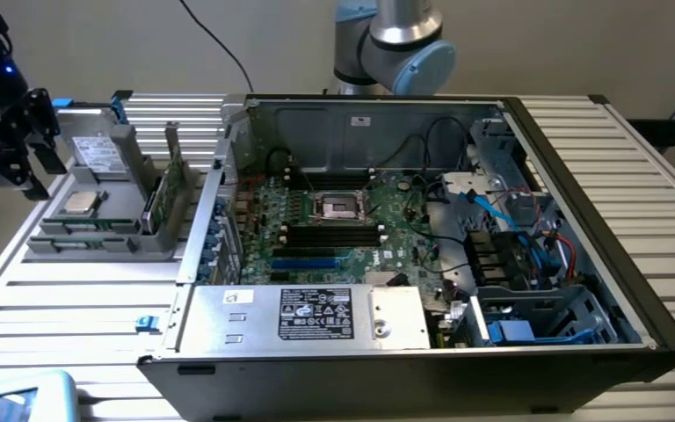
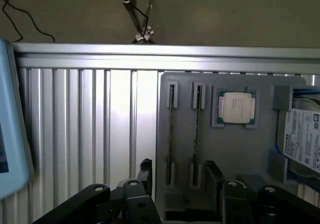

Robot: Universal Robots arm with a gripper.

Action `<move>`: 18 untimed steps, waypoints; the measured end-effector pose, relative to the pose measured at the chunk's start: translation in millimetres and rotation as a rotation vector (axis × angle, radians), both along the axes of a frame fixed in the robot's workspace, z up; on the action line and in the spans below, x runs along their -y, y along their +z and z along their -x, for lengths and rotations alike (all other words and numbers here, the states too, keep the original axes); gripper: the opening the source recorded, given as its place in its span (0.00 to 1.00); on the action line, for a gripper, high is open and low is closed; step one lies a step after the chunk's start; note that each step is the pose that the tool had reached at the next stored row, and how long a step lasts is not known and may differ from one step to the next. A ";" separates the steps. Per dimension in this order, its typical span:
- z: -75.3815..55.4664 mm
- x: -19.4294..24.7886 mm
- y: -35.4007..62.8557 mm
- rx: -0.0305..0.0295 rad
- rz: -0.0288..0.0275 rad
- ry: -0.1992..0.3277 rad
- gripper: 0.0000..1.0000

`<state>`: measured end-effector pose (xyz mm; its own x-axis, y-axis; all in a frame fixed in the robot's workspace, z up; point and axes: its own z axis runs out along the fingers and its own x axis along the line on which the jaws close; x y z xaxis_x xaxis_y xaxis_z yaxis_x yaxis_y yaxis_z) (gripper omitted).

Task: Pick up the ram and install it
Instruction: 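Pick up the ram and move it above insertion slot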

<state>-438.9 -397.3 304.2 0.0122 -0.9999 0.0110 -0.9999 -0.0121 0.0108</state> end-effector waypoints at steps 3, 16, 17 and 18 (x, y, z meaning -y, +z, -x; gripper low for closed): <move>-2.1 1.6 -5.3 -0.0003 -0.0004 -0.005 0.54; -12.1 4.2 -28.9 -0.0003 -0.0006 -0.021 0.54; -12.2 4.4 -30.7 -0.0002 -0.0006 -0.022 0.54; -12.2 4.6 -32.6 -0.0003 -0.0005 -0.023 0.54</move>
<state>-426.7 -401.9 271.5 -0.0108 -0.9999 0.0105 -0.9999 0.0109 0.0112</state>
